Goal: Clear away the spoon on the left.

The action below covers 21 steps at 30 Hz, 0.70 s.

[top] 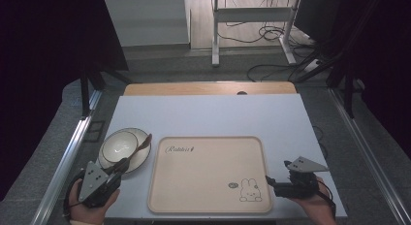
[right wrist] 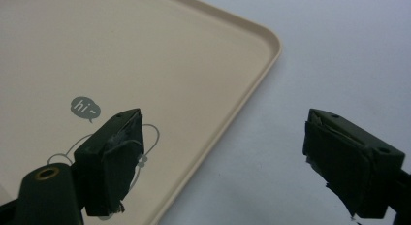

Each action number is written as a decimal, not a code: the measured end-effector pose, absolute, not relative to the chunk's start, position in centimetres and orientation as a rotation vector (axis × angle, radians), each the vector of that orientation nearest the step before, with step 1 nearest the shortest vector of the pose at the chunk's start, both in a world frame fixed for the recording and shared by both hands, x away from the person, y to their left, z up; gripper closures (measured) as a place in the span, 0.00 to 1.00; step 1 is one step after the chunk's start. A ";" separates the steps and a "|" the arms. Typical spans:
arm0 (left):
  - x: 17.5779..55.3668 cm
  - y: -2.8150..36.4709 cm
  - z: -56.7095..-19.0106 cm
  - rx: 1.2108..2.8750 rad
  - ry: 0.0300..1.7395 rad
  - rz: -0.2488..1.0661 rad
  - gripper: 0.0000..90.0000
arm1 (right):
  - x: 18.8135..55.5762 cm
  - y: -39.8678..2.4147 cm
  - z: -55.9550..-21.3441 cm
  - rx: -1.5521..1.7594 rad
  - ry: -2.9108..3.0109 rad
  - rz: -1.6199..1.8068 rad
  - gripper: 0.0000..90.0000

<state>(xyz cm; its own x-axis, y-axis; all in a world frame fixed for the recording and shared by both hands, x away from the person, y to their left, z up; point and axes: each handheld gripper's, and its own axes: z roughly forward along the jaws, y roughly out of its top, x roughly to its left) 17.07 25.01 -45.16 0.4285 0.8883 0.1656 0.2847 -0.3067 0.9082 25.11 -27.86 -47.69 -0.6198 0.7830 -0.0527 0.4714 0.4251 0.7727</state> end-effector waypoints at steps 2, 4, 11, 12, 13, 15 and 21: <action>17.1 24.9 -45.2 1.819 1.003 0.876 0.94 | 25.1 -27.9 -47.7 1.067 2.277 1.043 0.17; 17.4 24.5 -45.3 1.827 0.996 0.869 0.94 | 25.1 -27.9 -47.7 1.068 2.277 1.043 0.17; 17.9 23.6 -45.6 1.852 0.978 0.856 0.94 | 25.1 -27.9 -47.7 1.066 2.276 1.044 0.17; 18.0 23.4 -45.6 1.856 0.975 0.851 0.94 | 25.1 -27.9 -47.7 1.066 2.276 1.044 0.17; 18.0 23.4 -45.6 1.856 0.975 0.851 0.94 | 25.1 -27.9 -47.7 1.066 2.276 1.044 0.17; 18.2 23.2 -45.7 1.867 0.967 0.846 0.94 | 25.1 -27.9 -47.7 1.066 2.278 1.043 0.17; 18.7 22.5 -45.8 1.877 0.958 0.838 0.94 | 25.1 -27.8 -47.7 1.065 2.280 1.042 0.17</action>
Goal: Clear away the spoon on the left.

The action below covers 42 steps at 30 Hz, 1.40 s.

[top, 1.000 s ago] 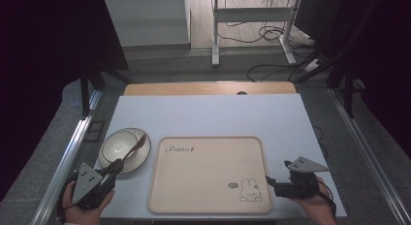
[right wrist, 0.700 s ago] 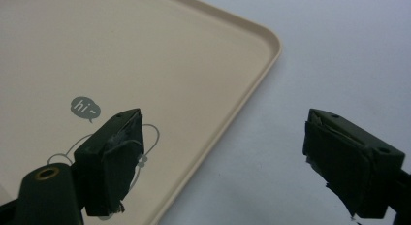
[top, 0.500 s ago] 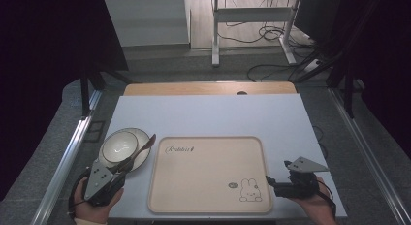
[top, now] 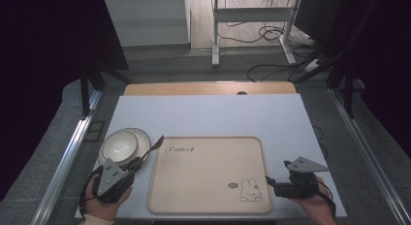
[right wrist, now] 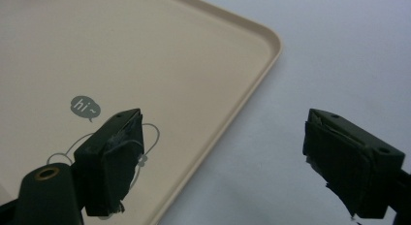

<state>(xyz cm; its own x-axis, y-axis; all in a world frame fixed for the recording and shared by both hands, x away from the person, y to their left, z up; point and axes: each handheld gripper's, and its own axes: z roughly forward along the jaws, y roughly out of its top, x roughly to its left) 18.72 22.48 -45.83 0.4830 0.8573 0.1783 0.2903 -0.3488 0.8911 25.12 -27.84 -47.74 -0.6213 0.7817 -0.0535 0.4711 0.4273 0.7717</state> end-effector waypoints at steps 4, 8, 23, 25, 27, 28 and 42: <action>19.1 21.8 -45.9 1.890 0.939 0.835 0.94 | 25.1 -27.8 -47.7 1.063 2.278 1.043 0.17; 19.7 21.1 -46.1 1.910 0.923 0.829 0.94 | 25.1 -27.8 -47.7 1.062 2.279 1.043 0.17; 21.3 19.7 -46.8 1.962 0.907 0.818 0.94 | 25.1 -27.9 -47.7 1.062 2.279 1.042 0.17; 21.4 19.7 -46.8 1.974 0.904 0.818 0.94 | 25.1 -27.9 -47.8 1.060 2.279 1.040 0.17; 21.5 19.6 -46.9 1.973 0.906 0.817 0.94 | 25.1 -27.9 -47.8 1.064 2.281 1.039 0.17; 21.5 19.6 -47.0 1.982 0.904 0.816 0.94 | 25.1 -27.9 -47.8 1.064 2.283 1.037 0.17; 22.1 19.2 -48.0 2.042 0.916 0.794 0.94 | 25.1 -27.9 -47.8 1.060 2.283 1.041 0.17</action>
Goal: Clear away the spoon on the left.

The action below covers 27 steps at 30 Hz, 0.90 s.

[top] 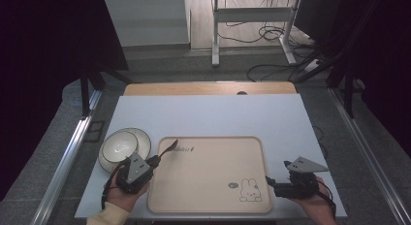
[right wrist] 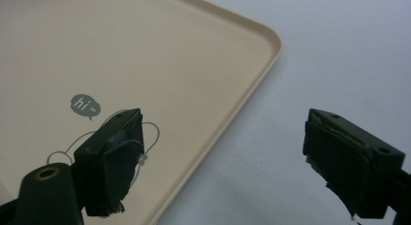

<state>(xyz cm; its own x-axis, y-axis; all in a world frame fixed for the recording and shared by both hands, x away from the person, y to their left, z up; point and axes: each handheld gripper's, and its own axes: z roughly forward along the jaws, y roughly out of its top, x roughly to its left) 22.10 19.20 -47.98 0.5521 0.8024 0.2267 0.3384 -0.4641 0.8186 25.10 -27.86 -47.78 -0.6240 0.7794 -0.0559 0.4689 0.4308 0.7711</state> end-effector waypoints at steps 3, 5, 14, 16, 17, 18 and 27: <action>22.1 19.1 -48.1 2.048 0.913 0.793 0.93 | 25.1 -27.9 -47.8 1.063 2.281 1.041 0.17; 22.1 19.1 -48.1 2.057 0.910 0.792 0.94 | 25.1 -28.0 -47.8 1.063 2.280 1.042 0.17; 22.1 18.6 -48.6 2.097 0.893 0.803 0.93 | 25.1 -28.0 -47.8 1.061 2.282 1.042 0.17; 22.0 18.5 -48.7 2.106 0.889 0.803 0.93 | 25.1 -28.0 -47.8 1.060 2.282 1.042 0.17; 22.0 18.4 -48.8 2.120 0.879 0.813 0.93 | 25.1 -28.0 -47.8 1.059 2.284 1.040 0.17; 21.9 18.3 -48.8 2.130 0.874 0.815 0.93 | 25.1 -28.0 -47.8 1.059 2.283 1.040 0.17; 21.7 17.7 -49.5 2.199 0.855 0.799 0.92 | 25.1 -28.0 -47.7 1.059 2.283 1.044 0.17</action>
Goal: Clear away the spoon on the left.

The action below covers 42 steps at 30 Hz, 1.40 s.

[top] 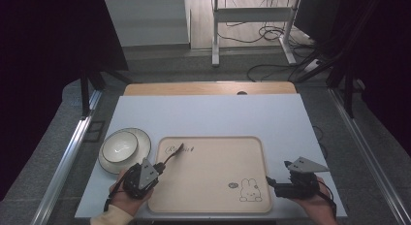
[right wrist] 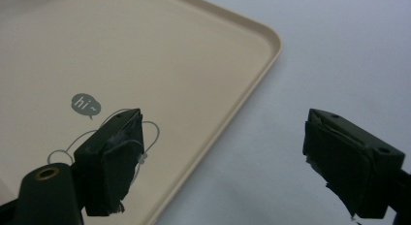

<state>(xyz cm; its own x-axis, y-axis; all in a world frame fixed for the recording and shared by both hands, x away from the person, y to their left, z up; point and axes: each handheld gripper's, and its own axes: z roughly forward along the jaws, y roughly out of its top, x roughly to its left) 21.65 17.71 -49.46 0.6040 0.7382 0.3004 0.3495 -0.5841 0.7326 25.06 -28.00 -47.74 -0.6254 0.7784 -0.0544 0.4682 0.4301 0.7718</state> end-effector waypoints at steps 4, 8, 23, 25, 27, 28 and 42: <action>21.6 17.3 -49.7 2.224 0.839 0.792 0.91 | 25.1 -28.0 -47.7 1.059 2.284 1.044 0.17; 21.5 17.1 -49.9 2.246 0.838 0.778 0.91 | 25.1 -28.0 -47.7 1.060 2.285 1.043 0.16; 21.8 16.9 -50.6 2.307 0.836 0.656 0.81 | 25.1 -28.0 -47.8 1.059 2.291 1.037 0.16; 21.9 16.9 -50.7 2.305 0.846 0.613 0.78 | 25.1 -28.0 -47.8 1.058 2.291 1.038 0.16; 21.9 16.9 -50.8 2.308 0.851 0.572 0.74 | 25.1 -28.0 -47.8 1.059 2.291 1.038 0.16; 21.9 16.9 -50.8 2.309 0.853 0.548 0.71 | 25.1 -28.0 -47.8 1.060 2.291 1.037 0.16; 21.9 17.2 -50.4 2.241 0.894 0.550 0.35 | 25.1 -28.0 -47.8 1.057 2.292 1.036 0.16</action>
<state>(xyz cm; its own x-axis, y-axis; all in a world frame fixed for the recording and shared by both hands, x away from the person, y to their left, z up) 21.91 17.21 -50.44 0.6787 0.7216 0.1363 0.4465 -0.5529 0.7035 25.08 -27.97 -47.83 -0.6282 0.7761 -0.0553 0.4711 0.4360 0.7668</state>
